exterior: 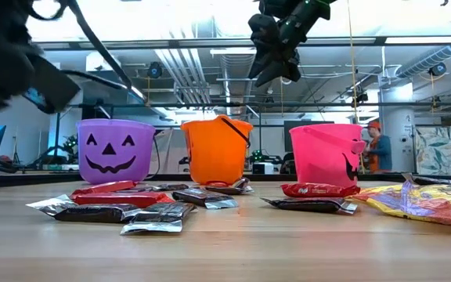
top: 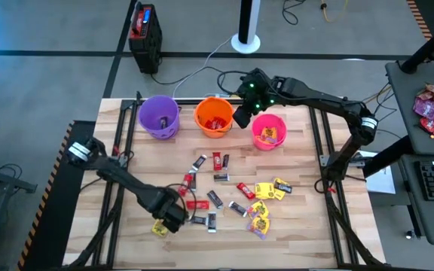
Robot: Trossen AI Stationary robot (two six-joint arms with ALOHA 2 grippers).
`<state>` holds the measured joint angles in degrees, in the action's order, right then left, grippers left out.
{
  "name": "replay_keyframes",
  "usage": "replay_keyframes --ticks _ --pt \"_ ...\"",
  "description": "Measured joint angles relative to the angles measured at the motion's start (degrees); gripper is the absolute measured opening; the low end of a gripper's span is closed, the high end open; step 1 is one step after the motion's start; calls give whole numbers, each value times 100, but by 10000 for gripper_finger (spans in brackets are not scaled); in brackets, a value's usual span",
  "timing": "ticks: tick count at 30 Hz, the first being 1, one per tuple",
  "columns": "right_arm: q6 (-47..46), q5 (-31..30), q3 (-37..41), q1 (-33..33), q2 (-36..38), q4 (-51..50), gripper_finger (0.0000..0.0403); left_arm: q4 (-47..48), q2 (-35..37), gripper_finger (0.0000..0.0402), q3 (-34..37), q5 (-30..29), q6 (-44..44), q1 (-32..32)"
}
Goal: Sort candy by brand, put in halloween buckets
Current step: Put the yellow candy into the pink bucket
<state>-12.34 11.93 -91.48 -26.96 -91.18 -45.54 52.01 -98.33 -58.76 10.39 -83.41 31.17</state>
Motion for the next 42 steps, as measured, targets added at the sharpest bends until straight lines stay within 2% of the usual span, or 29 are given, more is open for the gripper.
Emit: replay_keyframes --ticks 3,8,13,16,21,29,37,39,42 --pt "0 -1 0 0 0 15 137 -367 -1 202 348 -11 83 -109" --pt "-29 -2 2 9 -2 37 132 -1511 45 174 899 571 -42 -161" --pt "-62 -1 2 24 -2 38 135 -1532 84 145 975 530 -45 -134" --pt "-116 -2 2 24 -2 38 137 -1482 104 109 969 458 40 -131" --pt "-114 -10 2 22 -7 42 131 -1171 110 16 799 196 176 -105" --pt "-94 -18 2 22 -7 44 133 -336 549 2 277 -1084 256 -107" --pt "312 69 111 187 -9 48 136 30 1587 0 177 -2109 340 -107" --pt "392 513 221 262 -11 216 138 70 1900 0 175 -2432 316 -127" --pt "533 1935 473 475 -11 891 142 185 2304 0 175 -3208 93 -239"
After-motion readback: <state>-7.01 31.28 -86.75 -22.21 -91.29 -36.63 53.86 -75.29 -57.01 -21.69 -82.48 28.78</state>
